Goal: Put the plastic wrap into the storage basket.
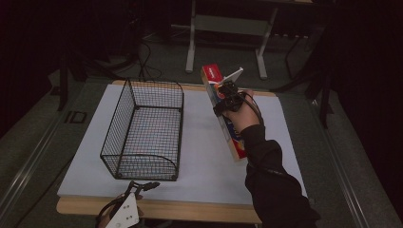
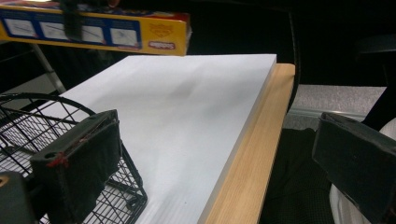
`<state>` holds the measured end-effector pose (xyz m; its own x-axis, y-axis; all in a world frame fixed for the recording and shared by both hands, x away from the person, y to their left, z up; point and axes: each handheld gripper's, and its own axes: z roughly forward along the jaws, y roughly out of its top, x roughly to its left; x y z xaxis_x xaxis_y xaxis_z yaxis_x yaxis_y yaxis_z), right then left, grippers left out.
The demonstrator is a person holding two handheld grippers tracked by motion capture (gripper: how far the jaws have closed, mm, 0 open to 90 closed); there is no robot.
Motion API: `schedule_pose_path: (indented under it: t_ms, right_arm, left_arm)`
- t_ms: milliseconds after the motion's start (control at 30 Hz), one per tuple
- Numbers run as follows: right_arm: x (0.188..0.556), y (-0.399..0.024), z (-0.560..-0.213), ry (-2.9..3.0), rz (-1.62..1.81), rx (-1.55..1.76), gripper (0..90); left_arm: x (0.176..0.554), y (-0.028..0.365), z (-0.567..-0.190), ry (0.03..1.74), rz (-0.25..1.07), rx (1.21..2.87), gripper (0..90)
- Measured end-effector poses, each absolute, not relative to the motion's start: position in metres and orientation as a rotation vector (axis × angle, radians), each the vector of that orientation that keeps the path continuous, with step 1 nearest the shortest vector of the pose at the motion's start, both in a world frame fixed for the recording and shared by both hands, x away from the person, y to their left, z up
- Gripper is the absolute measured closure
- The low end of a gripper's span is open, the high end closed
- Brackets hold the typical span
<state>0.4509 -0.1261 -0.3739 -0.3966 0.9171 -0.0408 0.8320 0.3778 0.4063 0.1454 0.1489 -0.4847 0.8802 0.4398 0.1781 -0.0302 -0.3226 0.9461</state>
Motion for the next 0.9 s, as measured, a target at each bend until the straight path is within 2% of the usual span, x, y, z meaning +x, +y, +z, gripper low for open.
schedule_pose_path:
  t_ms: [900]
  right_arm:
    - [0.436,-0.047,-0.324,2.408,0.629,1.386,39.5]
  left_arm:
    - [0.143,0.149,-0.483,0.305,0.495,1.835,1.9]
